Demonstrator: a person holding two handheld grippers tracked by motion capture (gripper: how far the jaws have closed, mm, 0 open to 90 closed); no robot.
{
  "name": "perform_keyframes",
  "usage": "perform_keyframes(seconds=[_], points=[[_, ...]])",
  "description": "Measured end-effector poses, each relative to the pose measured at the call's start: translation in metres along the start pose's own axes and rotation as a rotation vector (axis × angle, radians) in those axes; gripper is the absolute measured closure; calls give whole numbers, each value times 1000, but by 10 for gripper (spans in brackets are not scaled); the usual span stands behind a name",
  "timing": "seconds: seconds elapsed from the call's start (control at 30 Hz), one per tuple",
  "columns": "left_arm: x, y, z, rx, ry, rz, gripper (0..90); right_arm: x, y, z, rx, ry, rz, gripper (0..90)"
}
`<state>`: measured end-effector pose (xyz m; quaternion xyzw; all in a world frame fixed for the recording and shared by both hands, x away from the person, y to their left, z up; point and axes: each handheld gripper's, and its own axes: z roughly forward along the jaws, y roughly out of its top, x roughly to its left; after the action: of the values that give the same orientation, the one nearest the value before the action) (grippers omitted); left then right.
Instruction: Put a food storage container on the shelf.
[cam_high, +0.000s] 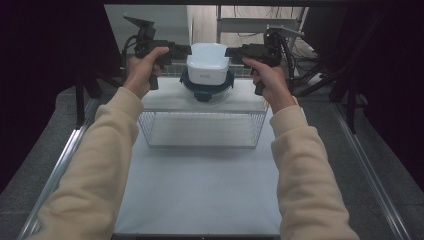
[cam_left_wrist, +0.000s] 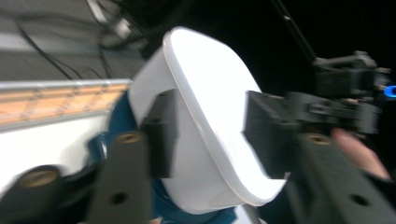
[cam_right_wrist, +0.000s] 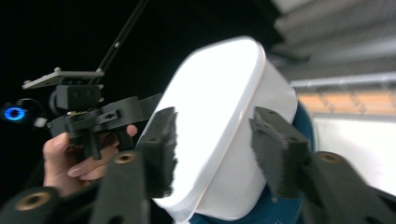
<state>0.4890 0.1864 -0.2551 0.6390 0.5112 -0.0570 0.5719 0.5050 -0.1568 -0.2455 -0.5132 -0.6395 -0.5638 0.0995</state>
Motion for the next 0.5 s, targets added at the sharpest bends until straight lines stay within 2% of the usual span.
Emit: perform_keyframes(seconds=[0.1, 0.23, 0.27, 0.37, 0.5], points=[[-10, -12, -16, -31, 25, 87, 371, 12, -10, -15, -27, -40, -114, 389], [-16, -35, -33, -25, 48, 167, 316, 20, -29, -35, -42, -43, -236, 344], [-17, -42, -36, -28, 53, 180, 305, 20, -34, -39, -46, -47, -267, 332], [-18, -58, -44, -25, 58, 205, 285, 21, -48, -49, -48, -58, -322, 319], [-18, -72, -51, -22, 73, 228, 274, 19, -60, -57, -46, -74, -375, 314]])
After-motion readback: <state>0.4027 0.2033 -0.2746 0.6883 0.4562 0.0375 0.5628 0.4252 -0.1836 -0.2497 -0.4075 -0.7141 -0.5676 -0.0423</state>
